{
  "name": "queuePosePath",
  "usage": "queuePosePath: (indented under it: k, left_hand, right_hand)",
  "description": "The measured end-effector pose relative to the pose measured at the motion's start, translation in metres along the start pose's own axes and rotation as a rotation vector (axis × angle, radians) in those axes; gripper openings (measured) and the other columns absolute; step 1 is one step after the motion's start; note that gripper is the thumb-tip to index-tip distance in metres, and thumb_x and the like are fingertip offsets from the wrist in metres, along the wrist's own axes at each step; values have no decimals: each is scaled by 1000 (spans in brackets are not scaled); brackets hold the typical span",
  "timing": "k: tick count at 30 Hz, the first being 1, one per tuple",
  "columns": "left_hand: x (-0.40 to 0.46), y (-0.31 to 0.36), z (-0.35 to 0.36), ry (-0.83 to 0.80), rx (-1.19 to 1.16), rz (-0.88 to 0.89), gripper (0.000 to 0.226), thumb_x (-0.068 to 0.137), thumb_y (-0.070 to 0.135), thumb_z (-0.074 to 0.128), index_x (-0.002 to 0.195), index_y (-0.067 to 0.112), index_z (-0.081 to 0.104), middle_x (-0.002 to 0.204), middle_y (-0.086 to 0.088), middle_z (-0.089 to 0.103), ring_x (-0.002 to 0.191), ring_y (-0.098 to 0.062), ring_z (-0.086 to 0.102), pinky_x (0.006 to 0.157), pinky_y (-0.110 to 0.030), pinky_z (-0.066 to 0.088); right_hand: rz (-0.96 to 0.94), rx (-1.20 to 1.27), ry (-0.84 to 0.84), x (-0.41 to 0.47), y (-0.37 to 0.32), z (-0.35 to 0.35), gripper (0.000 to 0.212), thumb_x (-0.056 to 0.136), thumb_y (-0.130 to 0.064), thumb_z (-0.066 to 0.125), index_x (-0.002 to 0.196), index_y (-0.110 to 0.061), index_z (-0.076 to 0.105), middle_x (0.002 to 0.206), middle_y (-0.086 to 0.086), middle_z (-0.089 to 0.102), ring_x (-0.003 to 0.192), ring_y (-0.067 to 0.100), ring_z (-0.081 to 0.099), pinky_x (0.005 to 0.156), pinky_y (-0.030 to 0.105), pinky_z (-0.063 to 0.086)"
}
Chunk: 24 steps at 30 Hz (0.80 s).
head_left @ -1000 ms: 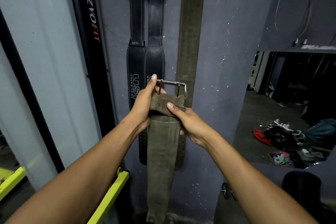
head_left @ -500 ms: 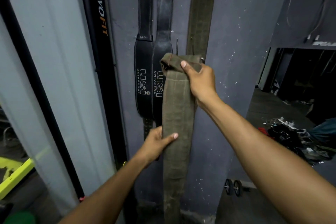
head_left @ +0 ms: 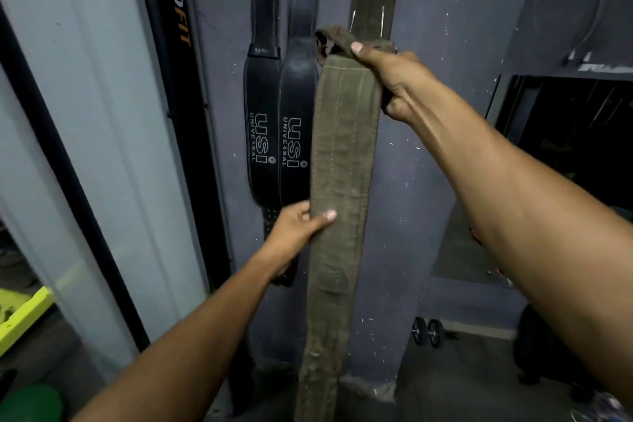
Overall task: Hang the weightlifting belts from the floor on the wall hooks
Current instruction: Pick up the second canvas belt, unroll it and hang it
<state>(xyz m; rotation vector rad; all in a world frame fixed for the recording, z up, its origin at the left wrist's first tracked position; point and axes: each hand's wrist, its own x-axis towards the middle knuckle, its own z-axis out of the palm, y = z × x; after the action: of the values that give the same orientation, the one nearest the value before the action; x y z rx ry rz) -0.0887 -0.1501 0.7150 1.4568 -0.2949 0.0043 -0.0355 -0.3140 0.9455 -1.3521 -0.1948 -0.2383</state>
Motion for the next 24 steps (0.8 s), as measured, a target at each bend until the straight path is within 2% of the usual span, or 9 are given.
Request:
queuePosePath:
  k: [3,7,9,12,14,17,20,24]
  left_hand:
    - [23,73,8,28,-107,143,25,95,14,67,117,1,68,111,-17,75,96,-24,73,85,-36,62]
    - [36,114,10,52,-117,221,24,94,11,69,117,2,68,103,-13,76,90,-21,74,82,-36,62]
    - [29,90,7,53,-93,163,27,92,8,71,117,1,68,108,-15,75,90,-21,74,80,-36,62]
    - [6,12,-3,42,12,15,28,87,2,74,115,0,70,113,-18,75,92,-20,74,77,-30,62]
    - [-15,-50,-16,-13,97,-88,30,85,-2,75,114,-1,71,111,-11,77,101,-22,73,81,-28,60]
    - [-36,-112,-32,-15,119,-155,27,85,-3,75,113,-1,73,109,-9,78,110,-30,72,91,-36,60]
    - [-33,-107,-35,8,121,-132,27,85,-5,75,109,6,75,105,-6,79,110,-33,71,85,-30,60]
    - [-9,-42,-26,-36,71,-6,31,85,-7,73,112,8,71,107,-8,79,101,-22,73,89,-32,59]
  right_hand:
    - [33,-13,-69,-2,14,-3,20,89,-8,80,107,0,74,81,11,81,72,23,79,67,38,66]
    - [-12,-64,-94,-6,27,-1,30,89,-10,81,115,2,74,91,12,81,80,24,80,72,39,65]
    - [-61,-70,-97,-6,22,0,27,89,-10,80,113,0,75,90,10,82,82,23,80,74,38,65]
    - [-144,-57,-81,-5,5,2,22,89,-10,80,108,0,77,92,12,82,86,26,80,82,43,66]
    - [-194,-19,-73,-5,-9,2,14,91,-9,79,102,-2,77,96,16,82,91,30,80,86,46,66]
    - [-226,47,-80,-4,-23,2,13,91,-11,80,100,-3,77,106,23,79,101,38,78,89,51,64]
    - [-231,58,-111,-2,-23,5,16,92,-12,79,105,-4,76,112,24,78,102,35,78,94,53,62]
    - [-243,1,-138,0,-7,3,25,90,-14,80,113,-7,75,116,19,78,99,27,76,101,52,59]
